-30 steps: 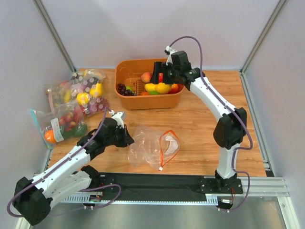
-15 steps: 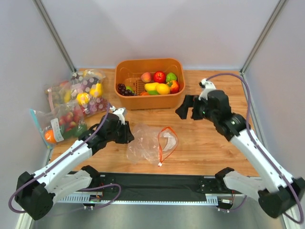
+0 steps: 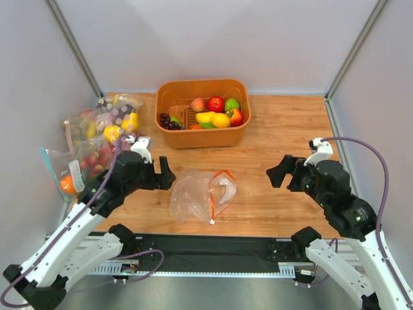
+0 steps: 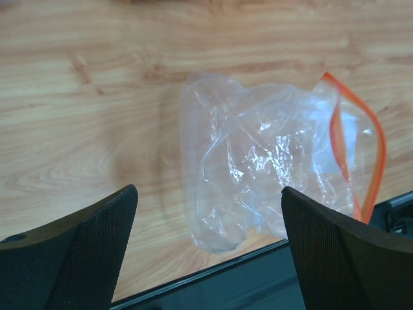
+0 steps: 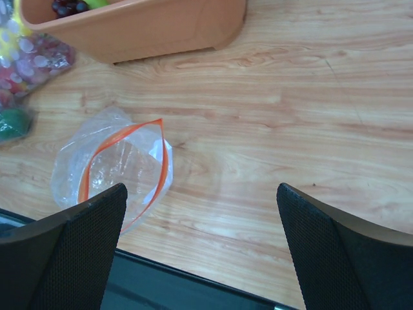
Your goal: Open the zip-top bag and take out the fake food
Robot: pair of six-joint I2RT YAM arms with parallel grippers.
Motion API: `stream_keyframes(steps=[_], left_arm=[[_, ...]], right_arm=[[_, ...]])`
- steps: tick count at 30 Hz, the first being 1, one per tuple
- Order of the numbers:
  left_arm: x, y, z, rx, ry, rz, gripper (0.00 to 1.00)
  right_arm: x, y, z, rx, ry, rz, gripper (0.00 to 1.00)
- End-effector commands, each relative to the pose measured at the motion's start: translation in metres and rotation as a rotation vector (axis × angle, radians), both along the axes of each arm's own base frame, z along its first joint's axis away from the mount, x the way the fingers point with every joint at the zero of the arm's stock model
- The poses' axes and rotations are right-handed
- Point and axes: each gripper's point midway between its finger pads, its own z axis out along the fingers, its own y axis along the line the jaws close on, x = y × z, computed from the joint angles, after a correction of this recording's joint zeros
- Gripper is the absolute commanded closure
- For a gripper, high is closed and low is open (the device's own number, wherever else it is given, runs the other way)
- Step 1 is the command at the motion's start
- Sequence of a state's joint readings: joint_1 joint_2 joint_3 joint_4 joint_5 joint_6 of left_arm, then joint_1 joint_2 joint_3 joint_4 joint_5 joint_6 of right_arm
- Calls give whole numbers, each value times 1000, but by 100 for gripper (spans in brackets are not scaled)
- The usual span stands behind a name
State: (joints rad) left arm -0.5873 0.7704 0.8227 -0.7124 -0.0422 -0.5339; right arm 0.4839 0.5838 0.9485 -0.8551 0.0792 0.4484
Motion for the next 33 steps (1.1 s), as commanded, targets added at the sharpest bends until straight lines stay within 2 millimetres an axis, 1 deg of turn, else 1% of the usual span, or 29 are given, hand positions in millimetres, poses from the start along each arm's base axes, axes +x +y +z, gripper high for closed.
stream_keyframes(steps=[1, 2, 3, 4, 5, 6, 7, 8, 10, 11, 15, 25, 33], left_arm=[[-12, 36, 37, 65, -87, 75, 1], [-13, 44, 52, 67, -125, 104, 1], [-17, 51, 60, 65, -148, 116, 1], [-24, 58, 62, 83, -143, 122, 1], [-26, 65, 75, 85, -173, 143, 1], [-30, 71, 80, 84, -188, 156, 1], [-35, 76, 80, 99, -179, 161, 1], [-38, 81, 90, 90, -204, 176, 1], [-45, 88, 92, 99, -201, 188, 1], [-48, 91, 97, 84, -216, 198, 1], [-57, 97, 102, 72, -230, 204, 1], [-65, 107, 105, 64, -246, 229, 1], [-69, 114, 115, 62, -269, 244, 1]], right_arm=[[-11, -20, -1, -32, 16, -76, 0], [-14, -26, 0, -38, 11, -94, 0], [-15, -28, 1, -40, 8, -101, 0], [-17, -30, 3, -39, 1, -110, 0], [-19, -34, 4, -42, -6, -124, 0], [-20, -35, 5, -39, -9, -128, 0], [-21, -37, 6, -35, -17, -135, 0], [-22, -40, 5, -39, -15, -144, 0], [-24, -41, 7, -32, -25, -148, 0], [-25, -43, 5, -37, -23, -155, 0], [-28, -47, 7, -31, -31, -167, 0], [-33, -56, 11, -44, -50, -193, 0], [-34, -58, 15, -44, -59, -199, 0]])
